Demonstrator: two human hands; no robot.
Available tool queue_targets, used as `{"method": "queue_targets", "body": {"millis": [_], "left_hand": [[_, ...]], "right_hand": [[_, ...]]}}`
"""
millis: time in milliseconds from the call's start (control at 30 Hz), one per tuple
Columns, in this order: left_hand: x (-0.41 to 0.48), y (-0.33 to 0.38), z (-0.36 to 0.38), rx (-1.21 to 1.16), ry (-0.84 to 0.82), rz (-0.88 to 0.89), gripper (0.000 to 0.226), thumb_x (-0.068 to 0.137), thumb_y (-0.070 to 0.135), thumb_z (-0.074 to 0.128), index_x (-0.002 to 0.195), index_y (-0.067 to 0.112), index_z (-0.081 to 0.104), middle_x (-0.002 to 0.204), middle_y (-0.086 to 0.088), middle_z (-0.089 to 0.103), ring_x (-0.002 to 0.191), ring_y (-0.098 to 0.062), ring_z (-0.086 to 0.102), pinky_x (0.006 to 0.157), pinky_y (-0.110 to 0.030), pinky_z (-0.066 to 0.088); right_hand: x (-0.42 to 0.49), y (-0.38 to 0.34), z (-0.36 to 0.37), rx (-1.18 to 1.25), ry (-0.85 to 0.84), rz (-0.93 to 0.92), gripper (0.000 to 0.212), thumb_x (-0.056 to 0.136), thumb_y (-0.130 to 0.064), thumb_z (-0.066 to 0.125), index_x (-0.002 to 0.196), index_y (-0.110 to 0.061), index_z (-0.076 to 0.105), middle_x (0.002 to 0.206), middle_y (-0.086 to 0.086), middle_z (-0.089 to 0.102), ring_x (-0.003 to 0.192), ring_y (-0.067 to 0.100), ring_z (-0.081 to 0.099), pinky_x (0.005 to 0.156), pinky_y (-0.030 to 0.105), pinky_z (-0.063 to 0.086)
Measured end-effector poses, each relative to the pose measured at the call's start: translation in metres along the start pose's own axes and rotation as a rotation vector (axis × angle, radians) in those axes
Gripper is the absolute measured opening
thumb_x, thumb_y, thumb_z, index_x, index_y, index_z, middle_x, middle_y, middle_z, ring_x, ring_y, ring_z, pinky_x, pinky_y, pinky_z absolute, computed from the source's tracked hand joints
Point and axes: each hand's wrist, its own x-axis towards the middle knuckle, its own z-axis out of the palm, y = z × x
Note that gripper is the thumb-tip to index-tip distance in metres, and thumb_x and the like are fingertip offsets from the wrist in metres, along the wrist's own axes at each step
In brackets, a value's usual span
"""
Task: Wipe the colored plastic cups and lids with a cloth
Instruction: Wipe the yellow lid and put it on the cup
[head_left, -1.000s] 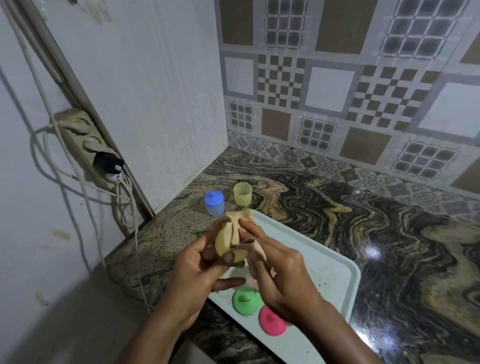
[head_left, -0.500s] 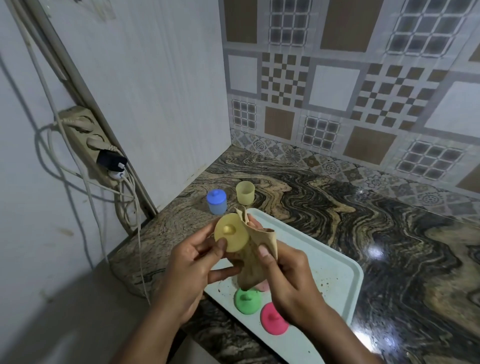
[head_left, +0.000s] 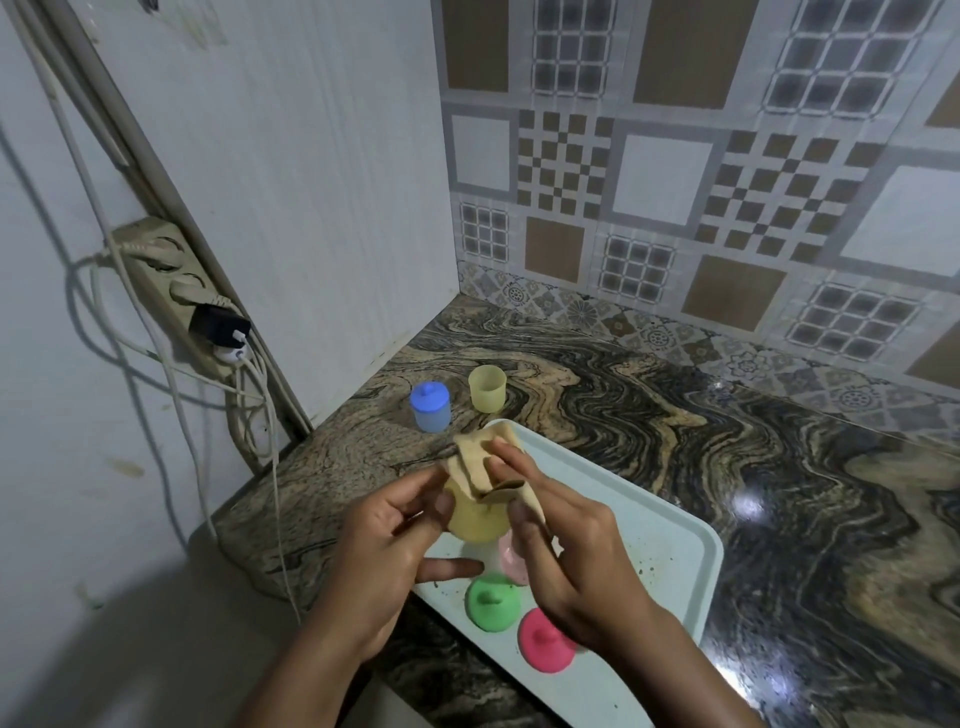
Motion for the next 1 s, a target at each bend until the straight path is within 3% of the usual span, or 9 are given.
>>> {"method": "queue_targets", "body": {"millis": [100, 167, 233, 300, 467, 567, 667, 800, 1000], "left_hand": [[-0.001, -0.001, -0.002, 0.012, -0.032, -0.012, 0.035, 0.083, 0.018, 0.064, 0.117, 0.016, 0.070, 0.108, -0.005, 0.077, 0.101, -0.020, 0.074, 0.063, -0.048, 0.063], [0.001, -0.001, -0.003, -0.033, 0.015, -0.018, 0.033, 0.079, 0.019, 0.066, 0.112, 0.013, 0.068, 0.100, -0.008, 0.077, 0.095, -0.022, 0.075, 0.059, -0.046, 0.063], [0.006, -0.003, -0.005, -0.086, 0.117, -0.010, 0.028, 0.077, 0.019, 0.068, 0.103, 0.009, 0.066, 0.092, -0.007, 0.076, 0.087, -0.023, 0.075, 0.056, -0.043, 0.062], [0.010, -0.006, -0.004, -0.102, 0.208, 0.017, 0.022, 0.076, 0.020, 0.070, 0.095, 0.008, 0.068, 0.090, -0.009, 0.076, 0.088, -0.024, 0.075, 0.058, -0.041, 0.062], [0.003, -0.007, 0.010, -0.067, 0.183, 0.059, 0.037, 0.081, 0.021, 0.067, 0.118, 0.016, 0.069, 0.108, -0.002, 0.077, 0.104, -0.020, 0.074, 0.071, -0.044, 0.063], [-0.002, -0.010, 0.016, -0.065, 0.097, 0.029, 0.056, 0.087, 0.006, 0.067, 0.137, 0.029, 0.056, 0.119, 0.002, 0.075, 0.107, -0.020, 0.073, 0.074, -0.045, 0.063], [-0.001, -0.011, 0.016, -0.128, 0.143, 0.022, 0.058, 0.090, -0.002, 0.063, 0.139, 0.027, 0.051, 0.115, -0.005, 0.076, 0.105, -0.024, 0.074, 0.073, -0.042, 0.063], [0.004, -0.005, 0.011, -0.177, 0.197, 0.004, 0.048, 0.084, 0.012, 0.067, 0.132, 0.015, 0.060, 0.107, -0.011, 0.077, 0.100, -0.024, 0.075, 0.069, -0.038, 0.063], [0.003, -0.002, 0.003, -0.163, 0.077, -0.003, 0.047, 0.086, 0.012, 0.060, 0.133, 0.019, 0.062, 0.116, -0.010, 0.075, 0.108, -0.025, 0.072, 0.072, -0.042, 0.063]], "right_hand": [[0.007, 0.011, -0.008, -0.020, -0.018, 0.088, 0.040, 0.104, -0.024, 0.045, 0.130, -0.003, 0.066, 0.136, 0.007, 0.067, 0.132, 0.005, 0.057, 0.102, 0.030, 0.052], [0.009, 0.013, -0.011, 0.061, 0.002, 0.243, 0.052, 0.105, -0.046, 0.042, 0.111, -0.004, 0.072, 0.096, 0.004, 0.075, 0.097, 0.005, 0.068, 0.076, 0.040, 0.055], [0.007, 0.008, -0.010, 0.226, 0.049, 0.342, 0.068, 0.101, -0.061, 0.041, 0.084, 0.001, 0.063, 0.063, 0.014, 0.054, 0.061, 0.019, 0.050, 0.056, 0.048, 0.042], [0.003, -0.003, -0.004, 0.362, 0.054, 0.347, 0.062, 0.100, -0.052, 0.045, 0.083, 0.006, 0.061, 0.062, 0.022, 0.052, 0.057, 0.021, 0.046, 0.052, 0.042, 0.039], [-0.003, -0.011, 0.013, 0.370, 0.106, 0.344, 0.038, 0.103, -0.036, 0.046, 0.085, -0.013, 0.070, 0.067, 0.010, 0.064, 0.062, 0.019, 0.056, 0.056, 0.042, 0.044], [-0.003, -0.009, 0.012, 0.372, 0.117, 0.338, 0.033, 0.106, -0.029, 0.045, 0.088, -0.024, 0.072, 0.064, -0.009, 0.063, 0.061, 0.003, 0.053, 0.057, 0.024, 0.039], [-0.003, -0.011, 0.010, 0.352, 0.072, 0.343, 0.039, 0.105, -0.037, 0.044, 0.097, -0.011, 0.072, 0.071, 0.007, 0.070, 0.062, 0.017, 0.064, 0.058, 0.035, 0.050], [-0.010, -0.007, 0.009, 0.107, 0.006, 0.157, 0.041, 0.105, -0.025, 0.045, 0.137, -0.007, 0.063, 0.147, 0.001, 0.059, 0.127, 0.021, 0.062, 0.103, 0.028, 0.050], [-0.011, 0.006, 0.013, -0.030, -0.011, -0.039, 0.043, 0.106, -0.020, 0.043, 0.140, 0.001, 0.057, 0.156, 0.012, 0.045, 0.146, 0.021, 0.043, 0.114, 0.028, 0.043]]}}
